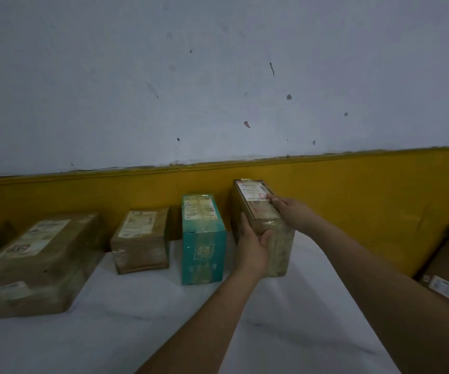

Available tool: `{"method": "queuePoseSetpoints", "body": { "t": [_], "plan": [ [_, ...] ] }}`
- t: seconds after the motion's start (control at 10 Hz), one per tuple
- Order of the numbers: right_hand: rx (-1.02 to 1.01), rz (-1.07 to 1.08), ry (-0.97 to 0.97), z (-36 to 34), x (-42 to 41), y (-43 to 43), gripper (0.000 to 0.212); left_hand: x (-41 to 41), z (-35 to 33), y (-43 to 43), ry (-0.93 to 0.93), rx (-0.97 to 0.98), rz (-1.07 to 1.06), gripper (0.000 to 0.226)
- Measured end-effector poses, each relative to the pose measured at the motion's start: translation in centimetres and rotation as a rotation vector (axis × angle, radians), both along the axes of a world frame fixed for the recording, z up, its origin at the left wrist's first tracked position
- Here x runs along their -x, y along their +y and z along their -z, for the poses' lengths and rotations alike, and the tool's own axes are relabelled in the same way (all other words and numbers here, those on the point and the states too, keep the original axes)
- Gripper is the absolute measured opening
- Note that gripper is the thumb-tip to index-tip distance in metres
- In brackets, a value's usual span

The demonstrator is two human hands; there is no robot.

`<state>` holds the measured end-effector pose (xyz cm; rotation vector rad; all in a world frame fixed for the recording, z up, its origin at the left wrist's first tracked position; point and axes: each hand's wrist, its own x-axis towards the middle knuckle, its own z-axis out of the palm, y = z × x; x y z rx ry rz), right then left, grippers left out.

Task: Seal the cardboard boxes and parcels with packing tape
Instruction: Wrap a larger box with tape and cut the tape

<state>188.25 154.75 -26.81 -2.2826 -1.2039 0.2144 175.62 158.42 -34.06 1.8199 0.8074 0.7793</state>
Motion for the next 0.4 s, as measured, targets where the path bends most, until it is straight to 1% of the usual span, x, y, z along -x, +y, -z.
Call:
{"method": "queuePoseSetpoints", "body": {
  "t": [0.1,0.2,0.3,0.4],
  "plan": [
    [0.11,-0.006,-0.197,-0.6,0.2,-0.5,0.056,0.4,-1.3,-0.8,0.056,0.152,-0.068,0.079],
    [0.159,-0.017,-0.491,-1.7,1.6,-2.2,0.056,2.4,-4.0,-2.1,0.335,0.103,-0.032,0.054],
    [-0.016,-0.053,-0.507,-3.4,4.4,-4.0,0.058,7.2,-7.7,-3.0,0.439,0.096,0.058,0.037],
    [-0.372,-0.162,-0.388,-6.8,8.3,-6.3,0.054,12.5,-10.8,-2.2,0.311,0.189,0.037,0.029]
  ]
}}
